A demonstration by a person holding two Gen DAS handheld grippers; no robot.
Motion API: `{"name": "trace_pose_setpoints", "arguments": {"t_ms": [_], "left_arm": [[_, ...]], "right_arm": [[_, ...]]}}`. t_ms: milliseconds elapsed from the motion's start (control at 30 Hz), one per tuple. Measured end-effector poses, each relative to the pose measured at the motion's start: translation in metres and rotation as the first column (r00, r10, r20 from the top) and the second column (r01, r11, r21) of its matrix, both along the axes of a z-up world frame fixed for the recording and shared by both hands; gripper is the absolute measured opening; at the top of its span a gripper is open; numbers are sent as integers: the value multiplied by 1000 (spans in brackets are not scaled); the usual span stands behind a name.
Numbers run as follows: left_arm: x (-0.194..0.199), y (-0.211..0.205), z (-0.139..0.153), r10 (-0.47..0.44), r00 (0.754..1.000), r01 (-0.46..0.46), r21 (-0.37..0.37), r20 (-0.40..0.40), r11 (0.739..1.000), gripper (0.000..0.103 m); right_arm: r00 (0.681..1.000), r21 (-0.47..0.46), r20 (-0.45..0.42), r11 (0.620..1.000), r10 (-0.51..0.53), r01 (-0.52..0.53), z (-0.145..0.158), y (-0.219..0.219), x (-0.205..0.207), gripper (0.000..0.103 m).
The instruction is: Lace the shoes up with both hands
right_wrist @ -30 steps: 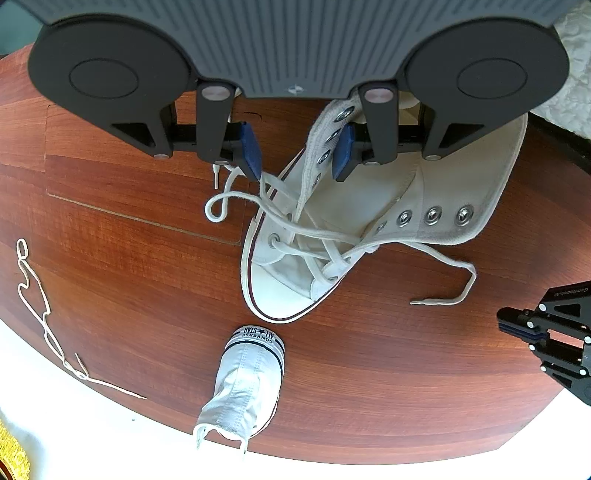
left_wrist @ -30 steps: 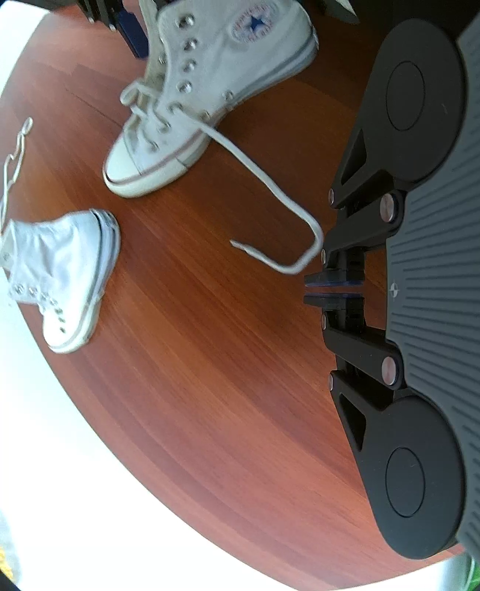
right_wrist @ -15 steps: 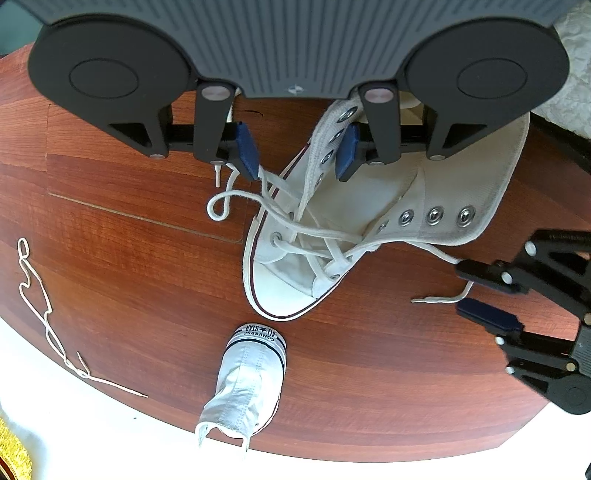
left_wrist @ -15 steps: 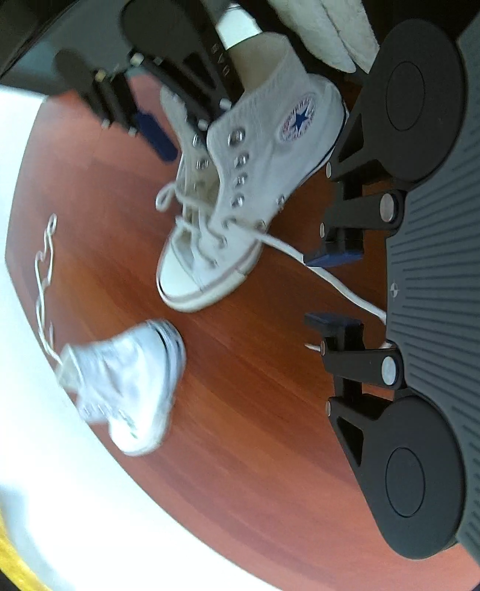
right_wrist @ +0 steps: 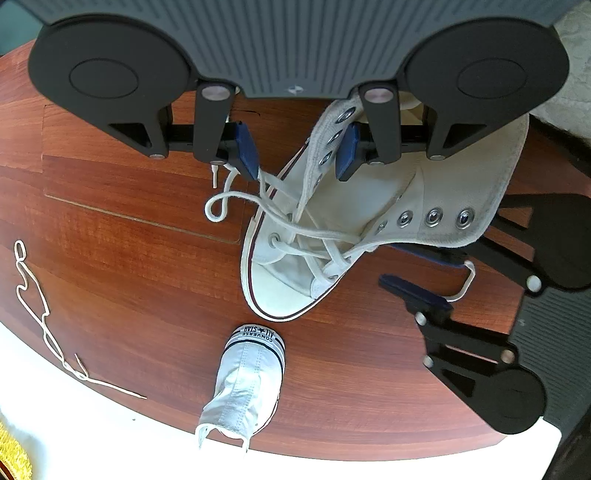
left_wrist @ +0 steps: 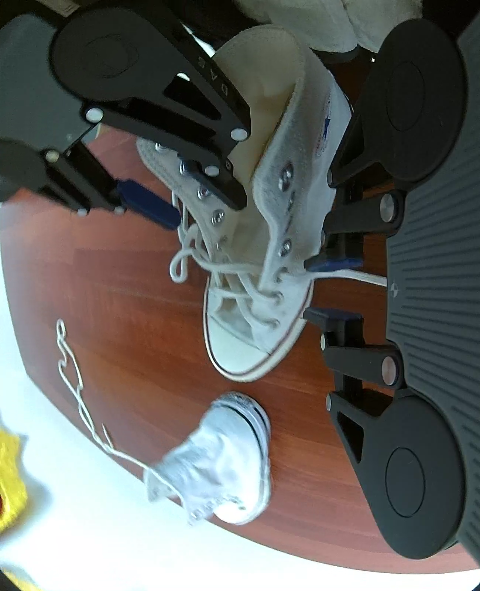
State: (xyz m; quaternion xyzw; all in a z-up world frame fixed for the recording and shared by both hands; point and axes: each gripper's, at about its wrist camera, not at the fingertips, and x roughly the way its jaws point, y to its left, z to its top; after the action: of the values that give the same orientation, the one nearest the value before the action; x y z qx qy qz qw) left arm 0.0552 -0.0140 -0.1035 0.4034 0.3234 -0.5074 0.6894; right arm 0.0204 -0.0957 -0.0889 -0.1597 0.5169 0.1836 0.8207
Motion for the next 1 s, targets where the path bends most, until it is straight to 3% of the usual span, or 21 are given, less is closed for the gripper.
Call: {"name": "trace_pose_setpoints", "arguments": {"t_ms": [267,500,767,1000], "left_arm": [[6,-1,-5,-11,999,11,-16,-40,1000,6],[5,5,-3,101,994,-103,-58,-40,993,2],[3,13,3,252,967,-254,-110,-33,961,2],[1,24,13,345,938,-346,-165,-37,924,2]], "right_arm": [[1000,1,-7,1000,1,-1,-1,0,1,47],[1000,-1,-11,1000,2,-2,-2,1,1,47],[999,-10,32,1000,9,-9,3,4,-2,47],[995,71,89,996,46,-53,22,9,5,45]]}}
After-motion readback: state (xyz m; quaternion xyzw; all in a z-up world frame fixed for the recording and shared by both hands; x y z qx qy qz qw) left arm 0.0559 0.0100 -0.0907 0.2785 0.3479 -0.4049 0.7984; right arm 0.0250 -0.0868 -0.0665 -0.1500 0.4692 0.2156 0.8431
